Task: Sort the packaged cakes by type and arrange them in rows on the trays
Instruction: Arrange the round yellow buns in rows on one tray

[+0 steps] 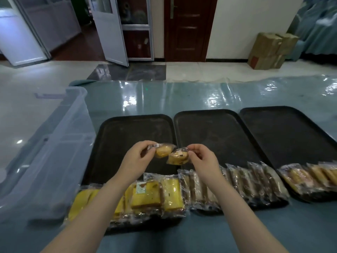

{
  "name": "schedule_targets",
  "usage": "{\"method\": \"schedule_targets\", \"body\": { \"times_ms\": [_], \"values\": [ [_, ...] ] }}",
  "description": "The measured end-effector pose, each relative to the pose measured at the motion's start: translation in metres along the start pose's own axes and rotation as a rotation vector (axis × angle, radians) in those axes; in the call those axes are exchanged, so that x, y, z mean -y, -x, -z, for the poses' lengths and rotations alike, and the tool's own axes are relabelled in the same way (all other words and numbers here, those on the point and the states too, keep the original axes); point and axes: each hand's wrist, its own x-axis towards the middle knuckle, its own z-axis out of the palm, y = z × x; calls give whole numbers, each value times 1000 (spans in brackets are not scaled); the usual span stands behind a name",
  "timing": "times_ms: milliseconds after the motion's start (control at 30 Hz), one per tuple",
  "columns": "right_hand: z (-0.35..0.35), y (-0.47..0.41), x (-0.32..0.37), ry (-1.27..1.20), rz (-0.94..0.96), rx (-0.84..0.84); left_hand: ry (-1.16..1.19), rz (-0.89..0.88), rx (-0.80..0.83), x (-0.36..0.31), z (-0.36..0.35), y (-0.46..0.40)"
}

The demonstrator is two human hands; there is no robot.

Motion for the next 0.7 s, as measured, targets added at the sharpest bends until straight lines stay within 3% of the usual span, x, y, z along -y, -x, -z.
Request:
{"method": "schedule_targets", "body": {
  "times_ms": [700],
  "values": [
    [232, -13, -109, -5, -133, 115, 357, 391, -27, -127, -255, 38]
  ]
}}
